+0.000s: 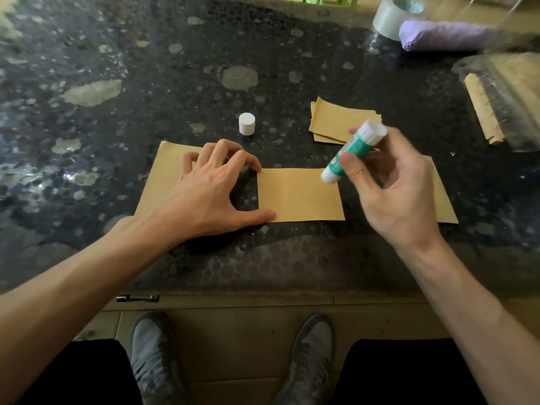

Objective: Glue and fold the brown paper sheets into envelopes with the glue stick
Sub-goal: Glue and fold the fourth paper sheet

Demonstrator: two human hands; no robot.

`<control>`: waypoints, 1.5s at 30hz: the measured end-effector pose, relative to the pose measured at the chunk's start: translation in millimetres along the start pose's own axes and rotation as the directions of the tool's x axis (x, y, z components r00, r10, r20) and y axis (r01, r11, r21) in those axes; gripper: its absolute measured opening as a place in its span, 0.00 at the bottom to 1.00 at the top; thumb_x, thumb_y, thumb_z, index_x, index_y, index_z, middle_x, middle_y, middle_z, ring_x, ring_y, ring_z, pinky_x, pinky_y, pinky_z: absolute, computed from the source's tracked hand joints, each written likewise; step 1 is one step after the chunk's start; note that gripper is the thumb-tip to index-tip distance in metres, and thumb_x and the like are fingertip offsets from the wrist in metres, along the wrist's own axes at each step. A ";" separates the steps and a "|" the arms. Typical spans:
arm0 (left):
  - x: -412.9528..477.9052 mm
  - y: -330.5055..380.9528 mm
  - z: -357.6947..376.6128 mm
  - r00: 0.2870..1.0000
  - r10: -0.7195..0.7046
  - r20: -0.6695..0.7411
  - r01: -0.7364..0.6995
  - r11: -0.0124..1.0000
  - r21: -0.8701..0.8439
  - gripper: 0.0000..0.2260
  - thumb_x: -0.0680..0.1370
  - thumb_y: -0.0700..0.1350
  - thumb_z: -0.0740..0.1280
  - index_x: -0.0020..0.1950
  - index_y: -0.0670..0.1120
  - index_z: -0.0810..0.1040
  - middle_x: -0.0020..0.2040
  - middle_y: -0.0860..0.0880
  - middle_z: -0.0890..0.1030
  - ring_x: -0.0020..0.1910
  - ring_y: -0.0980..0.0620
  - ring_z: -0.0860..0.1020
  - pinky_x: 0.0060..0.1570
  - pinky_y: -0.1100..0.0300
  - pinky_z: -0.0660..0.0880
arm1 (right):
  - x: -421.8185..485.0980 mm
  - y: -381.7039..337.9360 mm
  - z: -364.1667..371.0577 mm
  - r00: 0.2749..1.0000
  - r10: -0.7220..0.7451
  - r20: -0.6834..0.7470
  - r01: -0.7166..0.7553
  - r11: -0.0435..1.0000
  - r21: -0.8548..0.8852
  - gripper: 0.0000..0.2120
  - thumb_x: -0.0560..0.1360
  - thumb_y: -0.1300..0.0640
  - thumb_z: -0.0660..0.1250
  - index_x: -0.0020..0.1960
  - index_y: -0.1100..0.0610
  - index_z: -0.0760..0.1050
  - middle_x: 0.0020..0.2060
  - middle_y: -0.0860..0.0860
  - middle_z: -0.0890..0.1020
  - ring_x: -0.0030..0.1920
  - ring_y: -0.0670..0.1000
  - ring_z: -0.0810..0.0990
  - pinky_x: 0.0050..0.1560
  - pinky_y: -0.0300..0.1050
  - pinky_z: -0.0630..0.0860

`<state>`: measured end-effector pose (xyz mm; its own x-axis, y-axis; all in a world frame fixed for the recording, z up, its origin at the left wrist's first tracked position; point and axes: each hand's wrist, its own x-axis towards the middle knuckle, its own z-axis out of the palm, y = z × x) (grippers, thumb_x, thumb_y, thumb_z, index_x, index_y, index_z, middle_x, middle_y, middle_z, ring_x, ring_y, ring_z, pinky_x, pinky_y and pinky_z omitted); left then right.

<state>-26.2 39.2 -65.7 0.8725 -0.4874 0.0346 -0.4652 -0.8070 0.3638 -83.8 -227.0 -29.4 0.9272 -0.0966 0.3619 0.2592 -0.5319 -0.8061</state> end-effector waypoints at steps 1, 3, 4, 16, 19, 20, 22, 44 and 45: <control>0.3 0.1 0.2 1.000 0.000 0.002 0.000 1.000 0.001 0.38 0.64 0.81 0.59 0.67 0.60 0.69 0.66 0.56 0.66 0.69 0.54 0.62 0.65 0.54 0.54 | -1.3 -1.4 5.2 0.999 0.013 0.039 -0.013 1.000 0.000 0.18 0.81 0.53 0.72 0.66 0.61 0.77 0.55 0.52 0.84 0.56 0.50 0.84 0.57 0.51 0.83; 0.7 0.1 0.6 1.000 -0.002 0.003 0.002 1.000 0.003 0.38 0.64 0.81 0.59 0.67 0.61 0.69 0.66 0.56 0.66 0.69 0.54 0.62 0.65 0.54 0.54 | -3.4 -3.6 16.5 0.994 0.030 0.105 -0.030 1.000 0.001 0.19 0.80 0.53 0.73 0.68 0.59 0.77 0.57 0.50 0.84 0.59 0.48 0.84 0.59 0.49 0.83; 0.8 -0.1 0.8 1.000 -0.002 0.002 0.002 1.000 0.004 0.38 0.64 0.81 0.59 0.67 0.61 0.69 0.66 0.56 0.66 0.69 0.54 0.62 0.65 0.54 0.54 | -4.3 -4.4 21.5 0.991 0.035 0.129 -0.037 0.999 0.007 0.19 0.80 0.54 0.73 0.68 0.58 0.77 0.58 0.49 0.84 0.59 0.47 0.84 0.60 0.49 0.82; -2.2 -0.9 2.9 0.997 0.052 -0.048 -0.049 0.997 0.064 0.37 0.70 0.79 0.60 0.69 0.55 0.69 0.66 0.53 0.68 0.65 0.52 0.66 0.61 0.53 0.59 | -0.6 -22.8 61.6 0.944 -0.019 0.330 0.049 0.995 -0.085 0.16 0.79 0.49 0.73 0.64 0.52 0.76 0.55 0.42 0.84 0.57 0.41 0.83 0.60 0.38 0.79; -1.0 -1.7 -2.9 0.999 0.051 0.009 -0.052 0.997 0.058 0.41 0.69 0.80 0.57 0.73 0.55 0.67 0.68 0.53 0.67 0.67 0.51 0.66 0.66 0.49 0.62 | 4.6 -25.1 64.8 0.943 -0.043 0.329 0.101 0.982 -0.160 0.18 0.78 0.45 0.74 0.63 0.51 0.76 0.53 0.39 0.82 0.54 0.36 0.82 0.57 0.30 0.76; -0.6 -2.5 -4.9 0.998 0.056 0.028 -0.057 0.997 0.055 0.41 0.69 0.80 0.56 0.74 0.56 0.67 0.68 0.53 0.67 0.68 0.51 0.65 0.67 0.48 0.62 | 6.2 -25.3 65.1 0.944 -0.040 0.328 0.100 0.981 -0.168 0.18 0.77 0.44 0.75 0.63 0.50 0.76 0.52 0.37 0.81 0.53 0.34 0.81 0.55 0.27 0.75; 0.2 -4.7 -8.5 0.996 0.062 0.062 -0.065 0.997 0.044 0.41 0.68 0.80 0.56 0.74 0.57 0.66 0.69 0.53 0.66 0.69 0.51 0.64 0.68 0.48 0.61 | 8.4 -24.6 64.9 0.945 -0.029 0.326 0.092 0.980 -0.178 0.18 0.76 0.43 0.76 0.60 0.49 0.76 0.51 0.36 0.81 0.52 0.32 0.80 0.53 0.25 0.74; 1.2 -9.2 -9.6 0.995 0.102 0.014 -0.102 0.994 0.026 0.25 0.76 0.68 0.61 0.70 0.60 0.70 0.67 0.56 0.68 0.69 0.53 0.66 0.69 0.49 0.61 | 2.3 -19.5 52.1 0.924 0.048 0.379 -0.013 0.995 -0.095 0.13 0.79 0.48 0.74 0.61 0.49 0.78 0.54 0.37 0.83 0.59 0.38 0.81 0.60 0.42 0.80; 1.5 -9.8 -9.3 0.994 0.113 0.005 -0.113 0.993 0.045 0.22 0.78 0.65 0.62 0.70 0.60 0.70 0.67 0.56 0.68 0.69 0.53 0.66 0.69 0.49 0.61 | 1.1 -19.3 52.1 0.928 0.048 0.370 -0.014 0.995 -0.096 0.13 0.78 0.47 0.74 0.61 0.49 0.78 0.54 0.36 0.83 0.59 0.37 0.81 0.60 0.42 0.80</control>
<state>-19.0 49.4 -60.6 0.8136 -0.5770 0.0713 -0.5672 -0.7609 0.3152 -73.7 -173.1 -37.9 0.9729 0.1956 0.1236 0.2192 -0.6086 -0.7626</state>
